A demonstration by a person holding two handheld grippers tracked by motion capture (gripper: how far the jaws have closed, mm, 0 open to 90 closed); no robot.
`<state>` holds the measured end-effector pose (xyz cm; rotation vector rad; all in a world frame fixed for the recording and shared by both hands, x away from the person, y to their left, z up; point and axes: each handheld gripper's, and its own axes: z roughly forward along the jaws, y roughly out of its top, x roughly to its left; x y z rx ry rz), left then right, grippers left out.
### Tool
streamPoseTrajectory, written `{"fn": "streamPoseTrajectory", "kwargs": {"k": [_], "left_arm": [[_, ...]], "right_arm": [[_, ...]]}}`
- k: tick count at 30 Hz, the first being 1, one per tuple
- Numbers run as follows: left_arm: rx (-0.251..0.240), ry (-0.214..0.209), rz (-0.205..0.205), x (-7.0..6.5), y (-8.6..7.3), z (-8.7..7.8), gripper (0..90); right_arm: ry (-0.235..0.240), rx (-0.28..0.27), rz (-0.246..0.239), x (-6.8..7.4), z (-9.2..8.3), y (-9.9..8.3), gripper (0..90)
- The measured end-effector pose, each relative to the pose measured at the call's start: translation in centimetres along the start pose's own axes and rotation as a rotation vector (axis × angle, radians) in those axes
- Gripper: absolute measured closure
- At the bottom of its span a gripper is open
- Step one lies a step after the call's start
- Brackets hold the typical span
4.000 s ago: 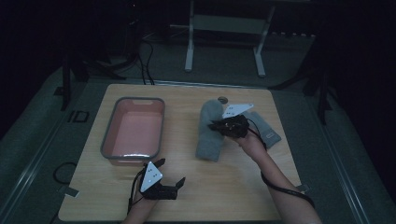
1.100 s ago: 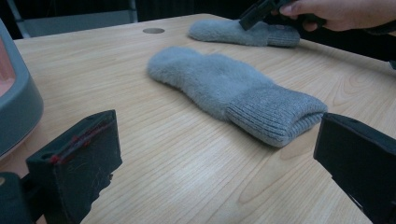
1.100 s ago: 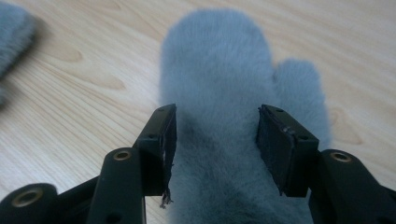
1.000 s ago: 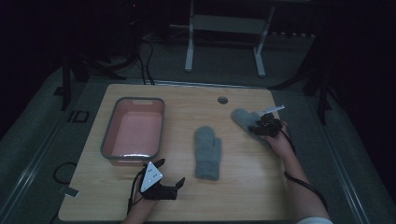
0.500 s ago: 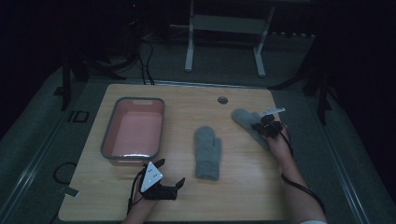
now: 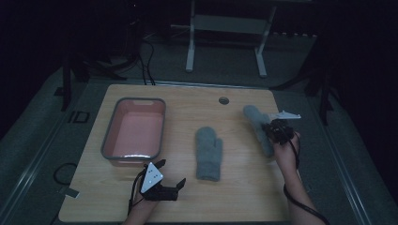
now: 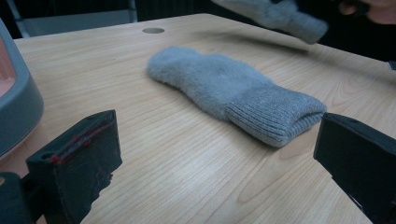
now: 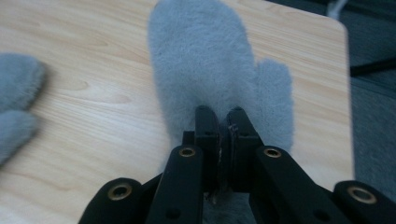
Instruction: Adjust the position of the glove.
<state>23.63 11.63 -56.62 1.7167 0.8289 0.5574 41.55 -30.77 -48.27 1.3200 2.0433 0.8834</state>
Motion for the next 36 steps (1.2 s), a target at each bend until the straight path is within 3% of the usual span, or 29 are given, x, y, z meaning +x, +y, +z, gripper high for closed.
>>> {"fn": "streamPoseTrajectory", "kwargs": {"k": [2, 3, 6, 10, 12, 15, 18, 23, 27, 28, 31, 33, 36], "left_arm": [[-0.001, 0.000, -0.001, 0.0, 0.0, 0.0, 1.0], [0.000, 0.001, 0.000, 0.0, 0.0, 0.0, 1.0], [-0.005, 0.001, -0.002, -0.1, 0.0, -0.1, 1.0], [-0.005, 0.000, -0.001, -0.1, 0.1, -0.1, 1.0], [-0.005, -0.002, 0.001, -0.1, 0.1, -0.1, 1.0], [-0.004, -0.004, 0.004, -0.1, 0.1, 0.0, 1.0], [0.000, -0.006, 0.005, -0.2, 0.1, 0.0, 1.0], [-0.001, -0.006, 0.008, -0.2, 0.1, 0.0, 1.0], [0.001, -0.006, 0.006, -0.2, 0.0, 0.0, 1.0], [0.002, -0.007, 0.008, -0.2, 0.0, 0.0, 1.0], [0.003, -0.009, 0.010, -0.2, 0.0, 0.1, 1.0], [0.004, -0.009, 0.010, -0.3, 0.0, 0.1, 1.0], [0.008, -0.010, 0.012, -0.2, 0.0, 0.1, 1.0]], "right_arm": [[-0.031, -0.009, 0.029, 0.7, -1.7, -0.6, 85.4], [-0.031, -0.009, 0.029, 0.7, -1.7, -0.6, 85.4], [-0.061, 0.000, 0.083, 1.9, -3.1, -2.6, 85.4], [-0.088, 0.045, 0.086, 2.6, -2.9, -4.1, 85.4], [-0.074, 0.098, 0.104, 2.8, -1.7, -5.4, 85.2], [-0.059, 0.123, 0.105, 3.1, -0.9, -6.1, 85.0], [-0.055, 0.122, 0.082, 3.6, 0.0, -6.8, 83.9], [-0.028, 0.109, 0.059, 3.4, -0.2, -6.8, 78.7], [0.061, 0.069, 0.069, 2.7, -1.1, -6.6, 60.1], [0.098, 0.066, 0.059, 2.5, -1.4, -6.5, 56.3], [0.133, 0.045, -0.013, 2.0, -2.3, -6.1, 49.8], [0.123, 0.042, -0.063, 1.6, -2.7, -5.9, 49.7], [0.144, 0.043, -0.097, 0.5, -3.0, -5.7, 49.7]]}}
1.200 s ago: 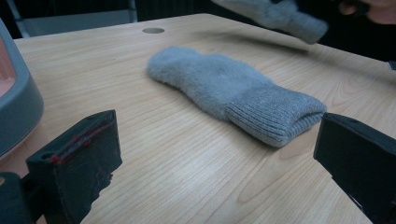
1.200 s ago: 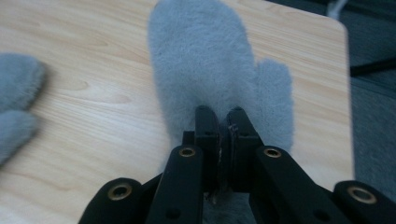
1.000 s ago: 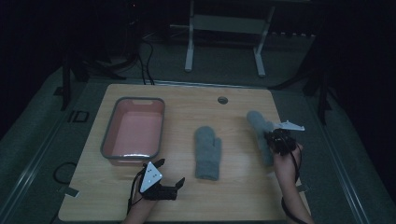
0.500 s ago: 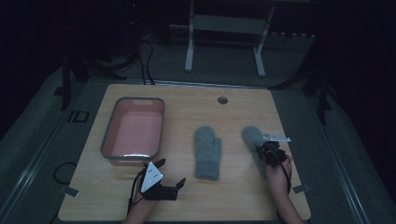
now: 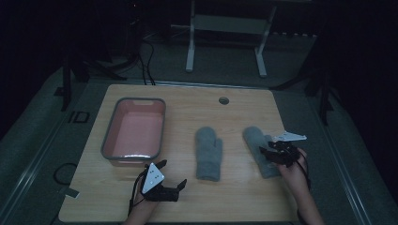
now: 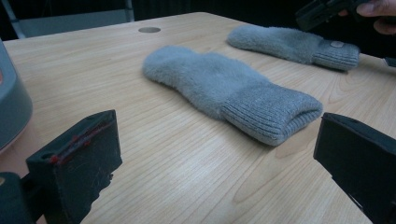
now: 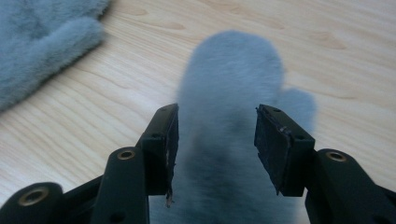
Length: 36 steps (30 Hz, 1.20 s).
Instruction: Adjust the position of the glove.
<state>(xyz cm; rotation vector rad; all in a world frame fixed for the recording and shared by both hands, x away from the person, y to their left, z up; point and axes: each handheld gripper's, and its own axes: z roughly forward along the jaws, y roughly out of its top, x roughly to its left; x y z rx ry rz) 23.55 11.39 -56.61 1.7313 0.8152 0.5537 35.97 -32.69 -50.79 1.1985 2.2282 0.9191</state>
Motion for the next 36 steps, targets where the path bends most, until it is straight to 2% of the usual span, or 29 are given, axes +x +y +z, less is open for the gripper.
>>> {"fn": "streamPoseTrajectory", "kwargs": {"k": [5, 9, 11, 15, 17, 19, 22, 23, 24, 25, 26, 30, 31, 32, 36], "left_arm": [[-0.001, 0.002, -0.001, 0.0, 0.0, 0.1, 1.0], [0.000, 0.001, 0.000, 0.0, 0.0, 0.0, 1.0], [0.000, 0.001, -0.002, 0.0, 0.0, 0.0, 1.0], [-0.001, 0.000, -0.001, 0.0, 0.0, 0.0, 1.0], [0.000, -0.001, 0.000, 0.0, 0.0, 0.0, 1.0], [0.000, 0.000, 0.002, 0.0, 0.0, 0.1, 1.0], [0.000, 0.000, 0.002, 0.0, 0.0, 0.1, 1.0], [0.000, 0.001, 0.002, 0.0, 0.0, 0.1, 1.0], [0.001, 0.001, 0.002, 0.0, 0.0, 0.1, 1.0], [0.001, 0.001, 0.002, 0.0, 0.0, 0.0, 1.0], [0.000, 0.001, 0.003, 0.0, 0.0, 0.0, 1.0], [-0.003, 0.003, -0.005, 0.0, 0.0, 0.0, 1.0], [-0.003, 0.002, -0.004, 0.0, 0.0, 0.0, 1.0], [-0.002, 0.003, -0.003, 0.0, 0.0, 0.0, 1.0], [-0.003, 0.004, -0.004, 0.0, 0.0, 0.0, 1.0]], "right_arm": [[0.026, -0.001, -0.034, -1.5, 0.3, 0.0, 49.6], [0.024, 0.020, -0.034, -1.8, 1.5, -0.5, 48.3], [0.021, 0.036, -0.017, -1.8, 2.1, -1.0, 48.3], [0.025, 0.014, 0.018, -1.8, 2.6, -1.8, 48.3], [0.037, 0.012, 0.028, -1.7, 2.7, -2.1, 55.2], [0.036, 0.019, 0.002, -1.3, 2.9, -2.5, 61.7], [0.025, 0.014, 0.032, -0.9, 3.1, -2.5, 74.3], [0.014, 0.019, 0.040, -0.7, 3.1, -2.5, 77.6], [-0.029, 0.022, 0.041, -0.2, 3.1, -2.3, 81.9], [-0.029, 0.022, 0.041, -0.2, 3.1, -2.3, 81.9], [-0.049, 0.020, 0.040, 0.1, 3.0, -2.2, 83.2], [-0.063, -0.031, 0.102, 0.8, 2.0, -1.8, 85.0], [-0.074, -0.054, 0.131, 1.2, 1.3, -1.3, 85.1], [-0.074, -0.054, 0.131, 1.2, 1.3, -1.3, 85.1], [-0.084, -0.106, 0.201, 2.2, -0.2, -0.2, 85.1]]}}
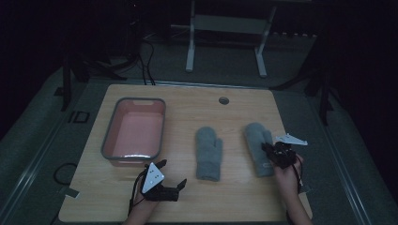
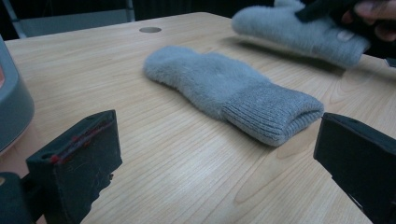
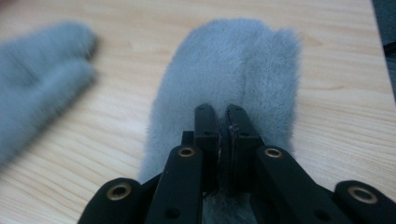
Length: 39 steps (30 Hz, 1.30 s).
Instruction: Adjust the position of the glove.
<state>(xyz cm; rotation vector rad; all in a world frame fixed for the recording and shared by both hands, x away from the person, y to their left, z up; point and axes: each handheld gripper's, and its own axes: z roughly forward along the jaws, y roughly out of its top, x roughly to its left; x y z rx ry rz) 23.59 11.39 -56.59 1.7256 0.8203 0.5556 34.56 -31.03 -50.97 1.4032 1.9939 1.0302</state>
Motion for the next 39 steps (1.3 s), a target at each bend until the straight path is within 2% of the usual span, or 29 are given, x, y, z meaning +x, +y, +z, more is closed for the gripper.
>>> {"fn": "streamPoseTrajectory", "kwargs": {"k": [4, 7, 10, 15, 20, 22, 23, 25, 27, 28, 30, 34, 37, 38, 39], "left_arm": [[-0.002, 0.002, -0.002, 0.0, 0.0, 0.0, 1.0], [-0.004, 0.002, -0.005, 0.0, 0.0, -0.1, 1.0], [-0.007, 0.004, -0.009, 0.1, 0.1, -0.1, 1.0], [-0.018, 0.000, -0.017, 0.1, 0.2, -0.3, 1.0], [-0.025, -0.003, -0.026, 0.2, 0.3, -0.5, 1.0], [-0.032, -0.006, -0.034, 0.1, 0.4, -0.5, 1.0], [-0.033, -0.006, -0.034, 0.1, 0.4, -0.6, 1.0], [-0.035, -0.008, -0.035, 0.1, 0.4, -0.7, 1.0], [-0.037, -0.008, -0.042, 0.2, 0.4, -0.7, 1.0], [-0.039, -0.010, -0.048, 0.2, 0.4, -0.7, 1.0], [-0.039, -0.013, -0.052, 0.3, 0.3, -0.8, 1.0], [-0.050, -0.019, -0.065, 0.4, 0.4, -1.0, 1.0], [-0.050, -0.021, -0.063, 0.4, 0.4, -0.9, 1.0], [-0.050, -0.022, -0.061, 0.4, 0.4, -0.9, 1.0], [-0.049, -0.023, -0.060, 0.4, 0.4, -0.9, 1.0]], "right_arm": [[0.004, -0.041, 0.067, 1.5, -1.0, 0.8, 85.1], [0.016, -0.063, 0.115, 3.1, -1.4, 1.2, 85.1], [0.052, -0.071, 0.138, 5.3, -1.2, 1.4, 85.2], [0.102, -0.085, 0.147, 9.0, -0.6, 2.0, 85.1], [0.153, -0.098, 0.190, 12.2, 0.1, 2.8, 85.1], [0.164, -0.102, 0.187, 13.6, 0.4, 3.0, 85.1], [0.171, -0.104, 0.184, 14.7, 0.9, 3.2, 85.0], [0.170, -0.108, 0.189, 15.2, 1.1, 3.2, 85.1], [0.185, -0.112, 0.218, 15.7, 1.7, 3.1, 85.1], [0.175, -0.115, 0.216, 15.9, 1.9, 3.0, 85.0], [0.189, -0.114, 0.261, 16.0, 2.4, 2.7, 85.0], [0.201, -0.118, 0.296, 16.5, 3.0, 1.8, 85.0], [0.178, -0.098, 0.295, 16.9, 3.8, 1.1, 85.0], [0.146, -0.084, 0.288, 16.9, 4.5, 0.7, 84.9], [0.146, -0.084, 0.288, 16.9, 4.5, 0.7, 84.9]]}}
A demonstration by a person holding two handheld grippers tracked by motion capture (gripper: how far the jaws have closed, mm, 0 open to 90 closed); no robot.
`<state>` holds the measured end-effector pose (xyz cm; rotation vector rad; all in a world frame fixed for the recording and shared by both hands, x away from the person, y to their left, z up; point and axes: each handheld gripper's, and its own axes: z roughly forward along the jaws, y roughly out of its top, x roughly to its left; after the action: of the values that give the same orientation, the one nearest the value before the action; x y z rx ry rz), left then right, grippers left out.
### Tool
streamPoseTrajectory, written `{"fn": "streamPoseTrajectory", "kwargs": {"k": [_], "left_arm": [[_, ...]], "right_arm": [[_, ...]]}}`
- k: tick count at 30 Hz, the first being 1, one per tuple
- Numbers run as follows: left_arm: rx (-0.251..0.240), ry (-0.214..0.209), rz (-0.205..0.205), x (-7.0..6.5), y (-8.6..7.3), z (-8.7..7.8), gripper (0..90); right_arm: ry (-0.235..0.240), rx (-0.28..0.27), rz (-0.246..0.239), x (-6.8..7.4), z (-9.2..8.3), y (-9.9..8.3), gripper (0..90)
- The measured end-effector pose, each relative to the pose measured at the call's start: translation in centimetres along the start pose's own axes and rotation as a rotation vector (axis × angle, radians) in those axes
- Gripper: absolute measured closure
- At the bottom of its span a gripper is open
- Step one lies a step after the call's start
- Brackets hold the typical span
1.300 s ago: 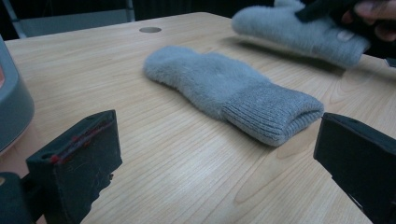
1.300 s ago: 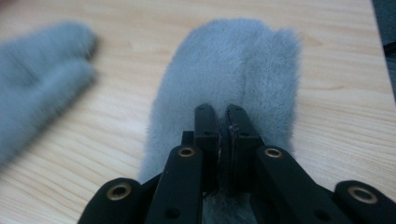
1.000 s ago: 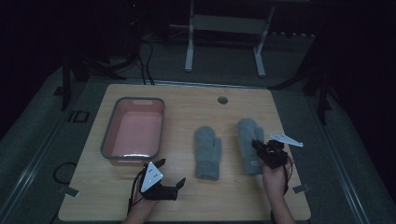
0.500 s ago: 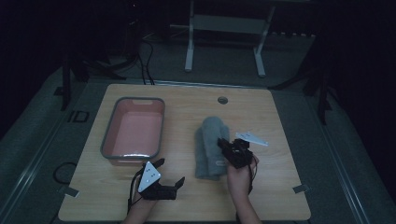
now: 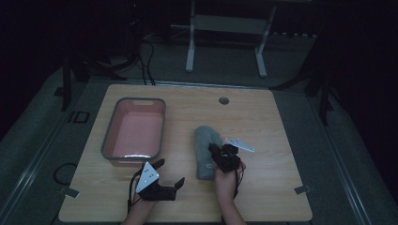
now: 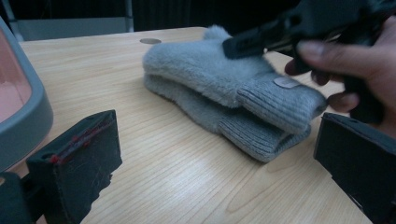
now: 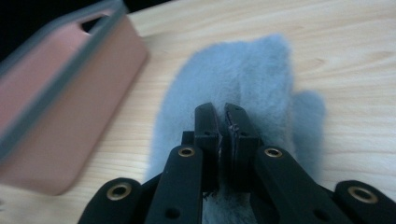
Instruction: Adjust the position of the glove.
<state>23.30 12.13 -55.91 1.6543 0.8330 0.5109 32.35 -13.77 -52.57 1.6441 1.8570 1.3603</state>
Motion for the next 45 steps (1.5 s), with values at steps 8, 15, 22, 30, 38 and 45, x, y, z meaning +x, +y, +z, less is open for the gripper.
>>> {"fn": "streamPoseTrajectory", "kwargs": {"k": [8, 15, 22, 30, 38, 45], "left_arm": [[0.020, -0.002, 0.010, -0.2, -0.2, 0.4, 1.0], [0.043, -0.009, 0.024, -0.2, -0.3, 0.6, 1.0], [0.064, 0.016, 0.045, -0.3, -0.3, 0.8, 1.0], [0.090, 0.025, 0.020, -0.6, 0.2, 0.9, 1.0], [0.132, 0.006, -0.009, -0.6, 0.3, 1.0, 1.0], [0.130, -0.016, -0.059, -0.5, 1.7, 1.2, 1.0]], "right_arm": [[-0.027, 0.034, -0.011, -0.5, 0.8, -0.8, 75.6], [0.044, 0.040, -0.066, -0.1, -0.6, 0.3, 52.6], [0.109, 0.074, -0.194, -0.3, -2.1, 2.3, 34.9], [0.163, 0.120, -0.296, -1.7, -1.6, 4.4, 24.0], [0.154, 0.117, -0.486, -1.5, -1.2, 6.6, 11.9], [0.101, 0.037, -0.652, -3.6, -2.6, 6.1, 14.2]]}}
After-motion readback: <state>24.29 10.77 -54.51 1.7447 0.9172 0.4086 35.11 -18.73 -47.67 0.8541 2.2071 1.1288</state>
